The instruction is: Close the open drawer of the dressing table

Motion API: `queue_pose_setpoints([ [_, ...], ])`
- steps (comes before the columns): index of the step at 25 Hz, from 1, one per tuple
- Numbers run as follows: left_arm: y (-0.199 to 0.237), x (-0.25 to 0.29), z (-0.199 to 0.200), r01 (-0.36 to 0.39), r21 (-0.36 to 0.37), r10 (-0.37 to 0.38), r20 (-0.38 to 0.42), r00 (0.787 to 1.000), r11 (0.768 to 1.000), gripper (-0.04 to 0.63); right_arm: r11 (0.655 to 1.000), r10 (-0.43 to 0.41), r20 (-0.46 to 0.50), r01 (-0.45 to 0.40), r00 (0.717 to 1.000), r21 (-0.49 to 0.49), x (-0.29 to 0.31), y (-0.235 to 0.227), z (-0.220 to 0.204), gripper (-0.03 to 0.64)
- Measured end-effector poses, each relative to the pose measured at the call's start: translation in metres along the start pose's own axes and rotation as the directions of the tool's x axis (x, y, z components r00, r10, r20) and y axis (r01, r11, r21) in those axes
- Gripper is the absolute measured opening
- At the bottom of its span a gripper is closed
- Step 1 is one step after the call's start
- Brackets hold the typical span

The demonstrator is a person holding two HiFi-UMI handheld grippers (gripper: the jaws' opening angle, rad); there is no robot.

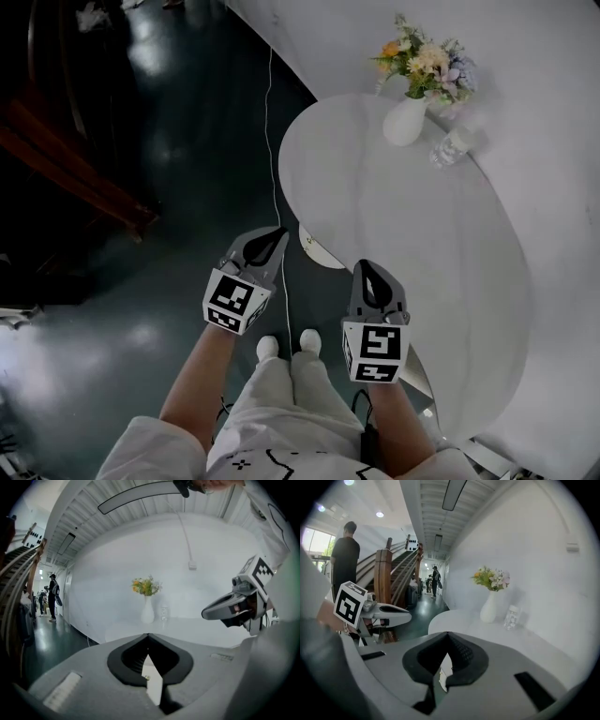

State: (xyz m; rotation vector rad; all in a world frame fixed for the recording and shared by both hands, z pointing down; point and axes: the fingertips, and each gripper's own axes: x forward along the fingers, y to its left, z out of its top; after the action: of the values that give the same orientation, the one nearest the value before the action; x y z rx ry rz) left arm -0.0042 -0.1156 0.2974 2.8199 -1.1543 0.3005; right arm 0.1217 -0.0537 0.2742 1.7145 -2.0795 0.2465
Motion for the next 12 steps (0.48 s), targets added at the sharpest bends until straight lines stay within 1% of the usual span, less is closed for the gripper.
queue_pose_setpoints([
  [3,0.0,-0.01,0.021,-0.029,0.02,0.029,-0.004,1.0,0.999,0.017,0.999,0.023,0.032,-0.024,0.999,0.028,-0.01,-0.003,0.021,-0.002],
  [6,0.0,-0.015,0.045,-0.054,0.027,0.053,0.017,0.998,0.998,0.017,0.997,0.05,0.065,-0.053,0.997,0.048,-0.017,-0.007,0.039,-0.002],
  [12,-0.003,-0.031,0.081,-0.113,0.033,0.111,0.059,0.992,0.993,0.017,0.995,0.087,0.124,-0.092,0.988,0.035,-0.039,-0.013,0.066,-0.002],
])
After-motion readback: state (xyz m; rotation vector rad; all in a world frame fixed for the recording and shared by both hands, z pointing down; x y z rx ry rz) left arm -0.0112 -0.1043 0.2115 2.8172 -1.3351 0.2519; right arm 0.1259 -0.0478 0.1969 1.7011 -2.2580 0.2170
